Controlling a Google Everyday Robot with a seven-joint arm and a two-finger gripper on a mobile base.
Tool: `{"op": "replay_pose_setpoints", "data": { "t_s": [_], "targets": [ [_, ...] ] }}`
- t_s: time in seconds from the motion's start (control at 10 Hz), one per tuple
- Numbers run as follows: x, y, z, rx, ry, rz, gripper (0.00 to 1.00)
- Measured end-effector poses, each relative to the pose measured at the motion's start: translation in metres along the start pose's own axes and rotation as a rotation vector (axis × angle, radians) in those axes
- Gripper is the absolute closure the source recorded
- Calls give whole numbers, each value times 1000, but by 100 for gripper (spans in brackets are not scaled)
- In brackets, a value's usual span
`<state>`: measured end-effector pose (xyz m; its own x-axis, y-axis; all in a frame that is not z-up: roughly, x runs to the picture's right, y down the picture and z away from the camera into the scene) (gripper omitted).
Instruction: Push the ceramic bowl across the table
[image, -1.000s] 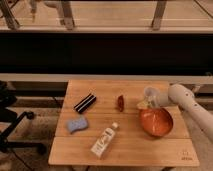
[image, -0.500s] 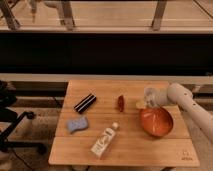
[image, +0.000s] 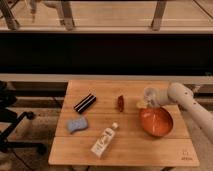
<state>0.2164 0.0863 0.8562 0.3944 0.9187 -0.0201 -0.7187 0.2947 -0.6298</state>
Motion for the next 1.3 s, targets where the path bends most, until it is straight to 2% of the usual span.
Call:
{"op": "replay_pose_setpoints", "data": {
  "t_s": [1.3],
  "targets": [
    [-7, -6, -11, -5, 13, -23, 95]
  ]
}}
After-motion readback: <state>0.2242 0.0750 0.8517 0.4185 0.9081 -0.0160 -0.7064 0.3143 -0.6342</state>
